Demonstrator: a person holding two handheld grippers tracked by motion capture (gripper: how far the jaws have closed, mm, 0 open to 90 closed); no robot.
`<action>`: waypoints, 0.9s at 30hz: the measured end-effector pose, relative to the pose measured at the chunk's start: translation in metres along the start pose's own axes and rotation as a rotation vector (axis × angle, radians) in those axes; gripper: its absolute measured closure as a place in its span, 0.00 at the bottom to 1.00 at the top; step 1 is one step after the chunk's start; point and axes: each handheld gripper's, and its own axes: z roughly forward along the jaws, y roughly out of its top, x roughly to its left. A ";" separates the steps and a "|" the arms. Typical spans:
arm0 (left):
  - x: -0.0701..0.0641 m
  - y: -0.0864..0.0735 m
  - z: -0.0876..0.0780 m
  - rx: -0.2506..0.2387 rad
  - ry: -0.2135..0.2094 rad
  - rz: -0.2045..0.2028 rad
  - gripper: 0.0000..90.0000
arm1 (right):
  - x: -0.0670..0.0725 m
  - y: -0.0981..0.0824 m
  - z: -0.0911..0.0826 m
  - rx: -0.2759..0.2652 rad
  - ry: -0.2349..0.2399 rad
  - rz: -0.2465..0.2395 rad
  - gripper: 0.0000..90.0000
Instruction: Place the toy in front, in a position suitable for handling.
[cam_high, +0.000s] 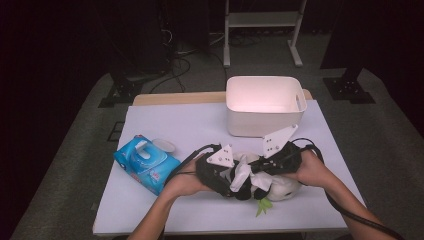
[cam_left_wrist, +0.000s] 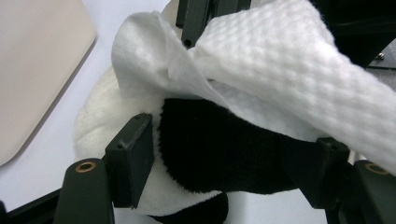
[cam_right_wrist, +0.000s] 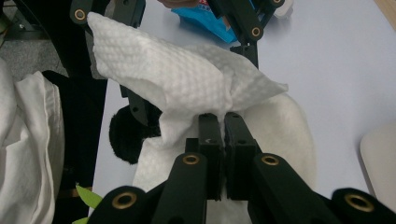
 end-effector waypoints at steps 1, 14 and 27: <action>0.000 0.000 0.000 0.000 0.000 -0.001 0.33 | 0.000 -0.001 -0.001 0.000 -0.001 0.000 0.96; -0.002 0.005 0.002 0.021 0.015 0.003 0.33 | 0.001 0.008 0.004 0.008 -0.001 -0.009 0.96; -0.001 0.002 0.000 0.017 0.010 -0.005 0.34 | -0.005 -0.004 -0.006 0.003 -0.012 0.013 0.96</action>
